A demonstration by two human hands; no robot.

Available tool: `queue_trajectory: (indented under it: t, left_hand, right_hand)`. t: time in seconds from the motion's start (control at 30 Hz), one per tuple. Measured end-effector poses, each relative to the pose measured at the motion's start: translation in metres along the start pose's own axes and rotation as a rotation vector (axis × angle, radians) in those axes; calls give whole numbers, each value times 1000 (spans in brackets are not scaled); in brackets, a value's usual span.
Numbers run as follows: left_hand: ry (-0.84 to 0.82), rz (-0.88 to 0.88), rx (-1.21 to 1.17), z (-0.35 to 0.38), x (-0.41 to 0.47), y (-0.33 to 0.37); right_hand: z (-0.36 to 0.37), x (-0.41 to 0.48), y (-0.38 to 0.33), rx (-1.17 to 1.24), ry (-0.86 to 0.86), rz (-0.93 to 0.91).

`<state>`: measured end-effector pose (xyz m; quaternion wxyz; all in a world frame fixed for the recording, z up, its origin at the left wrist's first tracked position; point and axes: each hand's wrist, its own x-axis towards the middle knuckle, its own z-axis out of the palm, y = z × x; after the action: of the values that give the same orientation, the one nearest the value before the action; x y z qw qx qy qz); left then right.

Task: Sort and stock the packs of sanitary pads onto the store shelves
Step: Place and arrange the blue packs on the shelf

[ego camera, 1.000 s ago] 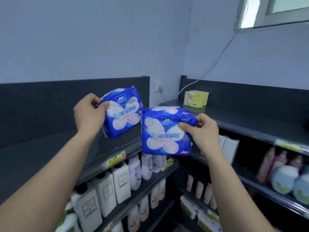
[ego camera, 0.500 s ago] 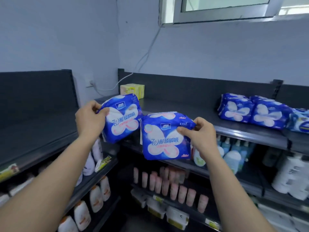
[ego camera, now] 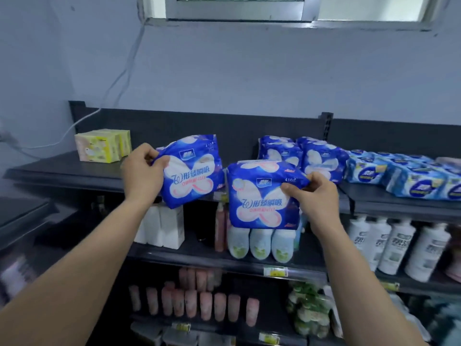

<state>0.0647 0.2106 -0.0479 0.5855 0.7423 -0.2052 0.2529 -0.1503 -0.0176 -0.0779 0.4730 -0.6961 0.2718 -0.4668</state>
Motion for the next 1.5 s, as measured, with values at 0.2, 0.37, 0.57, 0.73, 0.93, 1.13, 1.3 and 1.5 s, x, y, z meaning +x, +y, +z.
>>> queue_trajectory:
  t: [0.2, 0.37, 0.57, 0.73, 0.93, 1.13, 1.3, 1.5]
  left_hand:
    - [-136, 60, -70, 91, 27, 11]
    - [-248, 102, -139, 157, 34, 24]
    - [-281, 143, -156, 223, 23, 40]
    - [-269, 138, -113, 263, 12, 43]
    - [-251, 118, -56, 301, -4, 34]
    - [-375, 76, -19, 308, -16, 36]
    - [-469, 74, 124, 314, -22, 35]
    - [-360, 50, 140, 325, -34, 43]
  right_hand:
    - [-26, 62, 12, -35, 204, -56]
    - [-47, 106, 29, -47, 333, -69]
    - [-75, 156, 57, -76, 336, -58]
    - [-92, 187, 77, -98, 271, -40]
    - [-111, 223, 112, -84, 142, 48]
    - [-114, 244, 144, -41, 77, 140]
    - [-113, 248, 150, 1, 8, 108]
    - [-116, 240, 157, -267, -149, -7]
